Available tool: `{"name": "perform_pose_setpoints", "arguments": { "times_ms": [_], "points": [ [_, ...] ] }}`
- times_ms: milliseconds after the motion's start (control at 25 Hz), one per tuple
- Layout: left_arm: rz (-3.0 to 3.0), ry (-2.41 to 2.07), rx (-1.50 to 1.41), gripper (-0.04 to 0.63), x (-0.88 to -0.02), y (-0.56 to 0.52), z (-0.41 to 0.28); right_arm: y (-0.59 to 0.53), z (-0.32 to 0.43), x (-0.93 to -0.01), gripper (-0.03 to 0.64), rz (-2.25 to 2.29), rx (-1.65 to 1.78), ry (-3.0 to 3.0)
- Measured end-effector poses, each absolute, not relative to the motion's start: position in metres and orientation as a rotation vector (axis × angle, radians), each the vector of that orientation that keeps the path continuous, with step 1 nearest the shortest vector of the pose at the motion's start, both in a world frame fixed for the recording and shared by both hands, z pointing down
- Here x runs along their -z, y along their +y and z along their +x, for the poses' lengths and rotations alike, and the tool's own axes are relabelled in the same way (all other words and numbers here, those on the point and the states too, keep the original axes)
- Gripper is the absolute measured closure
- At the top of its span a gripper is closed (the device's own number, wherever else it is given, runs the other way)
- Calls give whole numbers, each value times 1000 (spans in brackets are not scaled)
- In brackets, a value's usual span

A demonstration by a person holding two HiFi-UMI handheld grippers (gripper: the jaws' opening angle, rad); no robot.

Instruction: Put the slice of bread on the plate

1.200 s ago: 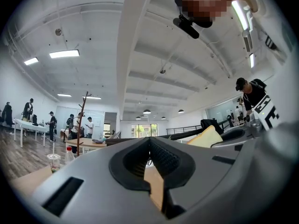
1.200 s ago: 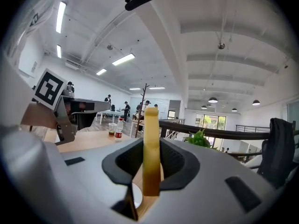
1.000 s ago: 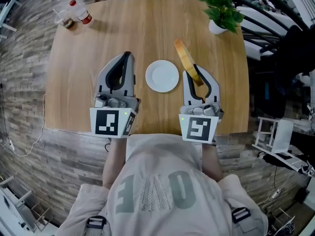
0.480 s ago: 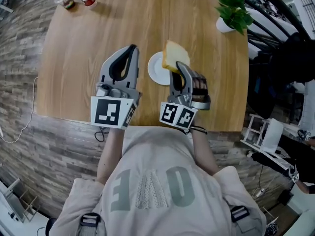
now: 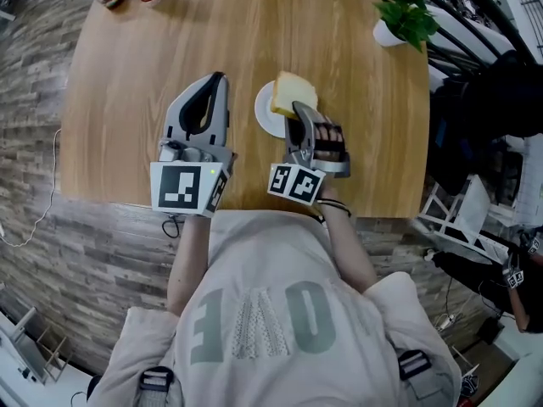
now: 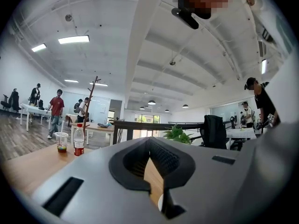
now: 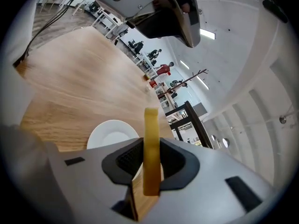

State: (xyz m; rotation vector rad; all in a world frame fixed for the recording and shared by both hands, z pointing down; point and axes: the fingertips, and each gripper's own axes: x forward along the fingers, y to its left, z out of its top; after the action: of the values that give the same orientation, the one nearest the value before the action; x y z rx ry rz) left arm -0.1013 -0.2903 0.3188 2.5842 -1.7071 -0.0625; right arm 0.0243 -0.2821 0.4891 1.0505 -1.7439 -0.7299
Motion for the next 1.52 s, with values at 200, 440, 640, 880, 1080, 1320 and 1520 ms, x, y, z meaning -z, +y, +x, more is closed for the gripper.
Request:
{"name": "perform_pose_setpoints", "arguments": {
  "times_ms": [200,440,640,880,1080,1320,1520],
  "points": [
    [2580,-1711,52,588,-322,-290,-105,-277,22,-498,526,1046,744,-1727],
    [2582,-1705,44,588,-323,-290,-104,-274,25,-512,527,1008,786,-1649],
    [2585,-1695,39,588,-324,-289,-100,-267,27,-529,526,940,801,-1617],
    [2582,-1698,33,588,-326,-289,-99,-261,26,-542,526,865,743,-1644],
    [2580,-1685,30,588,-328,-289,-99,-255,20,-558,518,772,616,-1716],
    [2587,-1674,23,588,-327,-288,-97,-250,19,-564,491,744,493,-1794],
    [2597,-1673,42,588,-323,-291,-97,-247,13,-563,469,767,367,-1880]
  ]
}}
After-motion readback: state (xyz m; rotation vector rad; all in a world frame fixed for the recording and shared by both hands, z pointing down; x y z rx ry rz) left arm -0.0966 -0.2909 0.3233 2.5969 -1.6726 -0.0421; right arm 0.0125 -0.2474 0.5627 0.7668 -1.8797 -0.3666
